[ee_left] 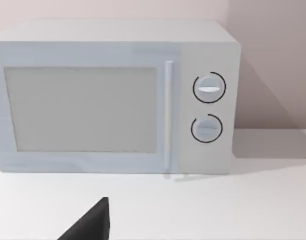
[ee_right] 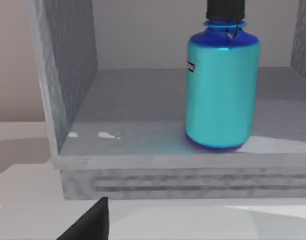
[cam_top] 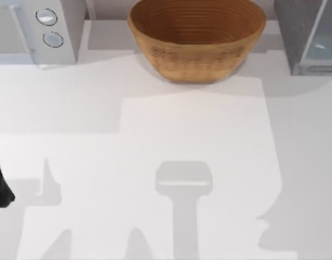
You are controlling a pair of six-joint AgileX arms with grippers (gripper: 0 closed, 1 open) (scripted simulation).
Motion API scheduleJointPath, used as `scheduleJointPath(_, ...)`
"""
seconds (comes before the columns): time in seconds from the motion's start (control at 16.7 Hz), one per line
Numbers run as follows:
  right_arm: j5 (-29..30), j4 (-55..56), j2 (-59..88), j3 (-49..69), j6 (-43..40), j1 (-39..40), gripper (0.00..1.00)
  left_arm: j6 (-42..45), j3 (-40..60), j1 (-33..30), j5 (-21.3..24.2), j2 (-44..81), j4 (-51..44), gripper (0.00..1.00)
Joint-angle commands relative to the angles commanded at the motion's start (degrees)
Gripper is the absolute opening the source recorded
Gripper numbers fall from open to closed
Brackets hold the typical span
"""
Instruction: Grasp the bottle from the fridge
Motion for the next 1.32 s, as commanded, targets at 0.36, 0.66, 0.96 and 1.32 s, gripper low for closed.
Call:
scheduleJointPath(0.36,-6.2,19.9,20.6,2.7,0.1,-6.3,1.0,0.0,0.0,0.0,0.0,0.0,0.0,1.0)
scheduleJointPath(0.66,-7.4,23.5,24.1,3.4,0.1,-7.5,1.0,0.0,0.0,0.0,0.0,0.0,0.0,1.0)
scheduleJointPath(0.96,-6.3,22.6,25.5,5.3,0.0,-6.4,1.0,0.0,0.0,0.0,0.0,0.0,0.0,1.0)
scheduleJointPath(1.32,0.8,14.3,35.6,25.0,-0.2,0.0,1.0,0.0,0.0,0.0,0.0,0.0,0.0,1.0)
